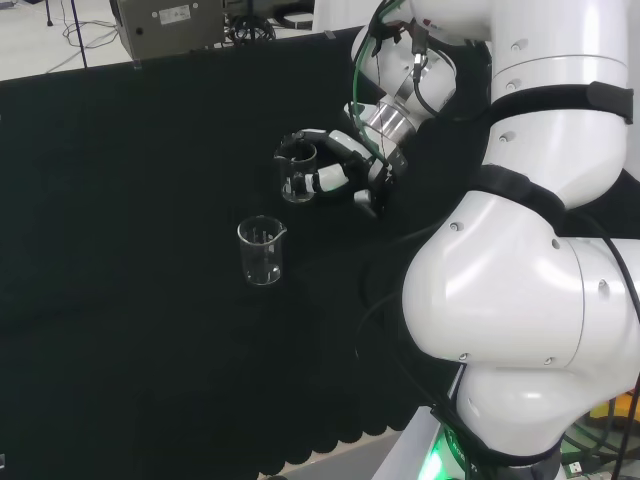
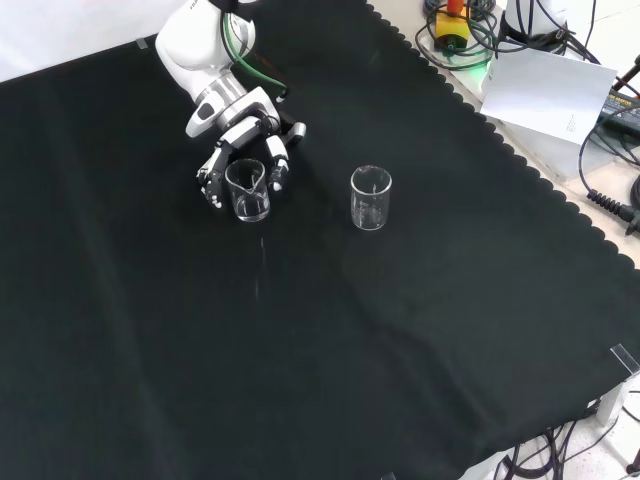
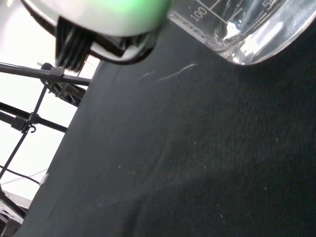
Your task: Pick up the beaker on the right.
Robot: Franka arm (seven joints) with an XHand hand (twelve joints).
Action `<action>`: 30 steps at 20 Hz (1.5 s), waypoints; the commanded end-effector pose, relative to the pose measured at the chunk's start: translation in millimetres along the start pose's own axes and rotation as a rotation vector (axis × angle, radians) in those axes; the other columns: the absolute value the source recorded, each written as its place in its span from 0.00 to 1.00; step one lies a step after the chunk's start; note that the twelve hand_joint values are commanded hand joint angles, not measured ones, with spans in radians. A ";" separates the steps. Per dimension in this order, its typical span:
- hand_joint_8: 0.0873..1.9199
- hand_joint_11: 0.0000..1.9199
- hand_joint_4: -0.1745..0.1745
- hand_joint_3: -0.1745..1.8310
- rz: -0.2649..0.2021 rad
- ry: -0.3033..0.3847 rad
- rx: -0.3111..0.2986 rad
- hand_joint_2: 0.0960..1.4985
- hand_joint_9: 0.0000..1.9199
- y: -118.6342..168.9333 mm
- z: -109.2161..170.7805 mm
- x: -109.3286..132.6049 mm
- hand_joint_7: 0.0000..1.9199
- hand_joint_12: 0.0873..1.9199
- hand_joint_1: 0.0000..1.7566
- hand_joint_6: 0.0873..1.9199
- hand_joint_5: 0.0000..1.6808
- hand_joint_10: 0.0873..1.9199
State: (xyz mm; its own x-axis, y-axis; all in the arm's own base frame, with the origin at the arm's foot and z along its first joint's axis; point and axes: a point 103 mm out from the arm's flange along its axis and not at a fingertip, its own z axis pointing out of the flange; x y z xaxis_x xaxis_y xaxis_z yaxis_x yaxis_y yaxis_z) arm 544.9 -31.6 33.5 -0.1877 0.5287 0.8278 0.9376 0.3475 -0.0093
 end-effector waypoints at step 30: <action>0.00 0.71 0.00 0.24 0.004 -0.253 -0.185 0.49 0.87 -20.6 -79.4 54.3 0.81 0.32 0.75 0.04 0.87 0.00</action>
State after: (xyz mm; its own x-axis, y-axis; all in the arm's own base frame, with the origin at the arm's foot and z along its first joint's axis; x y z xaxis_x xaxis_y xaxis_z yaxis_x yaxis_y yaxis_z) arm 549.5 -61.1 109.4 -0.2257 0.6810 0.6966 0.9738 0.1788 0.1408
